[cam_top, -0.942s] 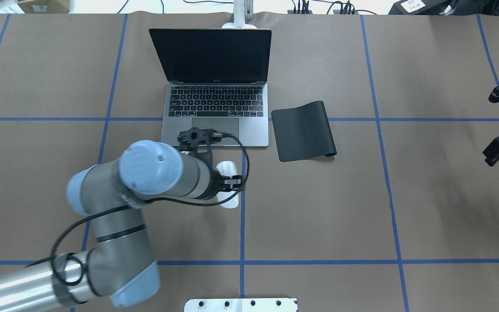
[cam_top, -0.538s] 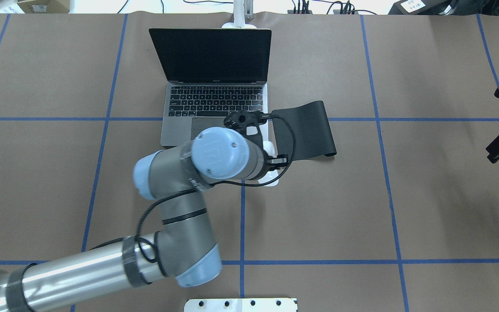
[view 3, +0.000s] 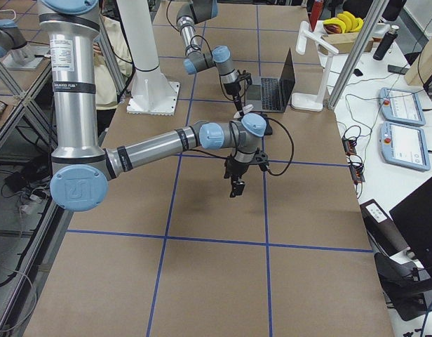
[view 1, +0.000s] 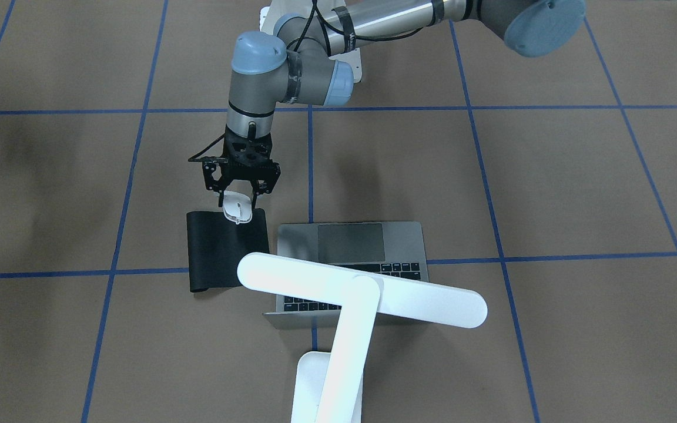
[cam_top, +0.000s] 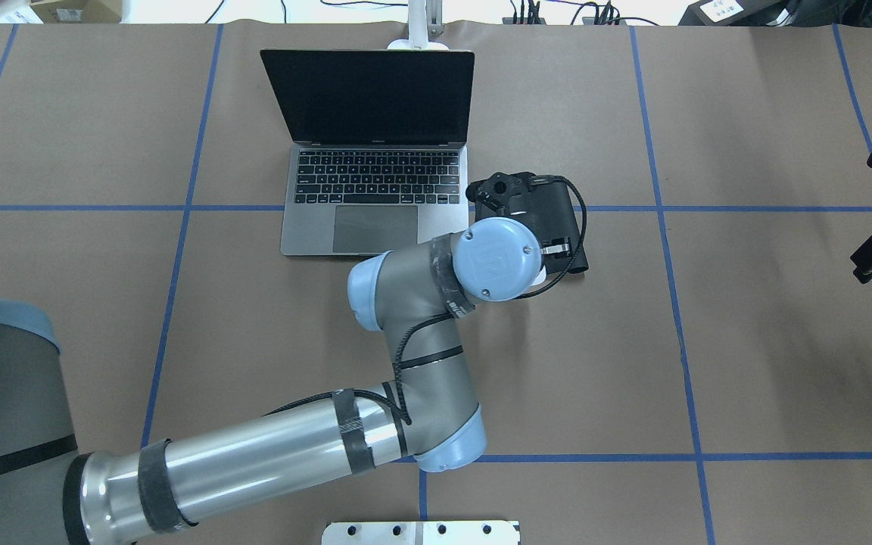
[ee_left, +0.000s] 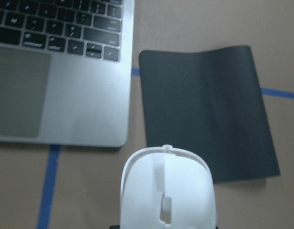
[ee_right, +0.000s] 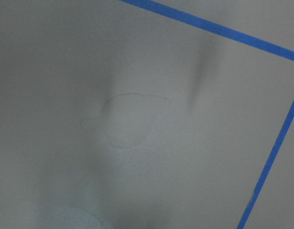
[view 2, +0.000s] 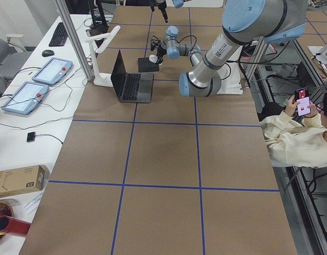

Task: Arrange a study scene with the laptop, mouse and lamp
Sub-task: 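Carry the white mouse with the left gripper onto the mouse pad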

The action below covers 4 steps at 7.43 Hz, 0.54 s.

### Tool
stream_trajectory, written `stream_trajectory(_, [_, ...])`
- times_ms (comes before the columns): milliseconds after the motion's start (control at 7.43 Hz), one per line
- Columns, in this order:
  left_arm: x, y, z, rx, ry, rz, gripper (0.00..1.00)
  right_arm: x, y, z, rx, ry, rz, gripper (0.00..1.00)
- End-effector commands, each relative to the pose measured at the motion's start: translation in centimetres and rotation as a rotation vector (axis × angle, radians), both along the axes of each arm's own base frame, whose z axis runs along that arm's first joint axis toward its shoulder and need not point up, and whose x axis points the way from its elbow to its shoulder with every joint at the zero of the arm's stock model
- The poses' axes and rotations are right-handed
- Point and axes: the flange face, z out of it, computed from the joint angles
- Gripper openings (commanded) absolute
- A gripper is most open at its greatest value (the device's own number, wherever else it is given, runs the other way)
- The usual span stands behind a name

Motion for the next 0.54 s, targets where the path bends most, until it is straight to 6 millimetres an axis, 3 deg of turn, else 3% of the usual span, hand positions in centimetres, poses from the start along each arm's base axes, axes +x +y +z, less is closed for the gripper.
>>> stream_trajectory(0, [0.94, -0.57, -0.01, 0.024, -0.023, -0.061, 0.21, 0.11, -0.19, -0.23, -0.015, 0.004, 0.032, 1.0])
stream_trajectory(269, [1.04, -1.26, 0.55, 0.052, -0.046, -0.112, 0.91, 0.02, -0.31, -0.61, -0.031, 0.004, 0.068, 1.0])
stream_trajectory(404, [1.02, -1.29, 0.54, 0.053, -0.046, -0.115, 0.94, -0.05, -0.48, -0.94, -0.058, 0.012, 0.12, 1.0])
